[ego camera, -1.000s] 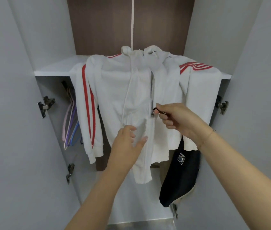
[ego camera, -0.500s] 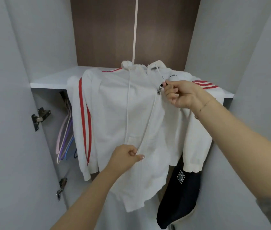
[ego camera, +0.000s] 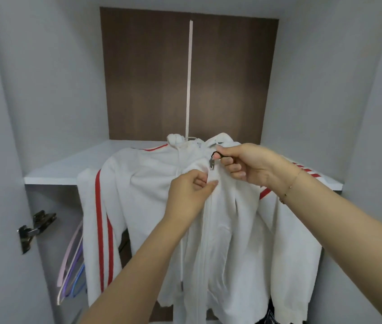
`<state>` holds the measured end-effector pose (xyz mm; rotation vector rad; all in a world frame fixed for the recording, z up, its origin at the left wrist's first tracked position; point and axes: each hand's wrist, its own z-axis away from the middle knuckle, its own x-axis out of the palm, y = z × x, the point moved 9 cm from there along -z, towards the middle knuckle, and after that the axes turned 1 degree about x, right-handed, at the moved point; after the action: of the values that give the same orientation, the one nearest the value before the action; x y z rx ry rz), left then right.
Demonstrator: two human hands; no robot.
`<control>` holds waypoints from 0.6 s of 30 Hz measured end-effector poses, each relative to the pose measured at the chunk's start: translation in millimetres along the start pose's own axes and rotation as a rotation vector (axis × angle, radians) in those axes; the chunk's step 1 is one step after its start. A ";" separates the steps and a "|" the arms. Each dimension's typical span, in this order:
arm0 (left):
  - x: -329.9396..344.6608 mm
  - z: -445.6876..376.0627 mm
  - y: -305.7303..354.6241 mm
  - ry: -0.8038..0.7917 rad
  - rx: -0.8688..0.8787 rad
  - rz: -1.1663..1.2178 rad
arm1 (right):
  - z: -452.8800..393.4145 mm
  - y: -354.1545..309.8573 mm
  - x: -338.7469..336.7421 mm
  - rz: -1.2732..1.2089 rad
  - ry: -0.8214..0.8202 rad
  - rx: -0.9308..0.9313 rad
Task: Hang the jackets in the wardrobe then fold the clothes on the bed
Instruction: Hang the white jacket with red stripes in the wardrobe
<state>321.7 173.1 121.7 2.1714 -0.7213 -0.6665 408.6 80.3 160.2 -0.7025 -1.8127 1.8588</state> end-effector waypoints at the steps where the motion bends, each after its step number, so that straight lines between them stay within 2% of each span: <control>1: 3.5 -1.5 -0.5 -0.047 0.009 -0.020 | -4.6 -0.4 -3.0 -0.033 0.002 0.024; 4: 10.8 1.9 -8.4 -0.266 0.000 -0.160 | -20.6 6.4 -10.4 -0.184 -0.012 0.129; 7: -0.9 1.2 -11.2 -0.396 -0.033 -0.346 | -38.3 8.8 -22.0 -0.243 0.032 0.159; 11: 1.6 4.9 -11.1 -0.691 -0.119 -0.431 | -58.7 -5.1 -28.5 -0.114 0.088 0.047; 12: 1.8 0.5 -9.4 -0.706 -0.121 -0.448 | -62.5 -10.5 -27.6 -0.060 0.088 0.000; 13: 0.2 -9.3 -5.9 -0.659 -0.112 -0.451 | -65.6 -16.5 -26.7 -0.024 0.084 -0.049; 16: -11.3 -52.8 3.3 -0.285 -0.078 -0.404 | -70.4 -33.5 -26.5 0.101 0.083 -0.157; 18: -7.5 -71.2 4.3 -0.143 -0.071 -0.383 | -73.2 -40.2 -25.4 0.204 0.093 -0.199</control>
<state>361.4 209.9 168.8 2.2319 -0.3451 -1.0352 473.5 122.0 201.0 -1.0632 -1.9442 1.7492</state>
